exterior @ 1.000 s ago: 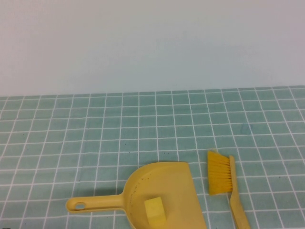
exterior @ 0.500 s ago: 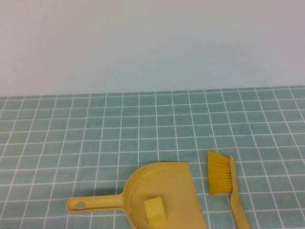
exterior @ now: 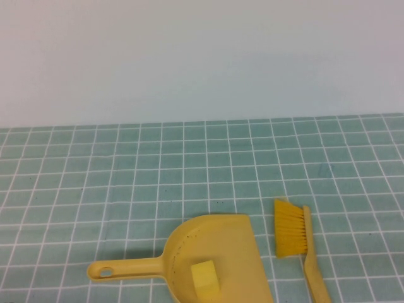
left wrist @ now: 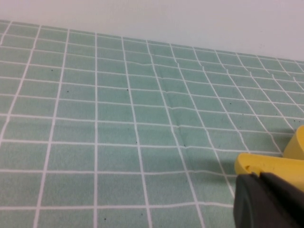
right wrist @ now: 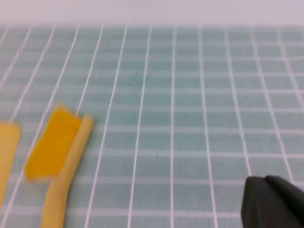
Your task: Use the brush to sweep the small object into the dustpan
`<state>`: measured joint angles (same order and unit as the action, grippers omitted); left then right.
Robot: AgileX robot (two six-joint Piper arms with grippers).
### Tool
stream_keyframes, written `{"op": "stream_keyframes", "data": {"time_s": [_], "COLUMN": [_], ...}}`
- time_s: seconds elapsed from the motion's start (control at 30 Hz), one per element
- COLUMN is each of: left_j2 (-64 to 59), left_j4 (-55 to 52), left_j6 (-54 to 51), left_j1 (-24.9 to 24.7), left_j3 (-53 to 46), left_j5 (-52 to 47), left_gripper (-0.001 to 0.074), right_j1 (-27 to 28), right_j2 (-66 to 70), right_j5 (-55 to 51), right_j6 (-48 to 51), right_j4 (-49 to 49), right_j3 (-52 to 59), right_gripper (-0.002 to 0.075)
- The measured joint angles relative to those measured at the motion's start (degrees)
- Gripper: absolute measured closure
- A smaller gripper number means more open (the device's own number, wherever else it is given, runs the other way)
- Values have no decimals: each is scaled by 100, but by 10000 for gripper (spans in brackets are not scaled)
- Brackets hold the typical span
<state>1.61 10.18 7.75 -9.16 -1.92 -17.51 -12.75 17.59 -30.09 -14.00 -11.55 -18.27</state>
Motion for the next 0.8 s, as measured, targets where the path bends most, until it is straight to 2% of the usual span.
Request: {"op": "stream_keyframes", "data": {"time_s": [0.13,0.23,0.37,0.53,0.8], "left_j2": [0,0,0,0,0], "left_j4": [0,0,0,0,0], "left_j6": [0,0,0,0,0], "left_j1": [0,0,0,0,0], "left_j3": [0,0,0,0,0], "left_j5": [0,0,0,0,0], "left_gripper": [735,735,735,735,735], "right_j1": [742,1014,1166,1229,1238], "right_j2": [-654,-1127,-1696,-1811,-1811], "right_j5": [887,1255,1355,1214,960], "right_j6": [0,0,14,132,1121], "right_j4": [513,793,897,917,917], "right_j3": [720,1277,1873,1973,1973], "right_gripper": [727,727,727,727,727]}}
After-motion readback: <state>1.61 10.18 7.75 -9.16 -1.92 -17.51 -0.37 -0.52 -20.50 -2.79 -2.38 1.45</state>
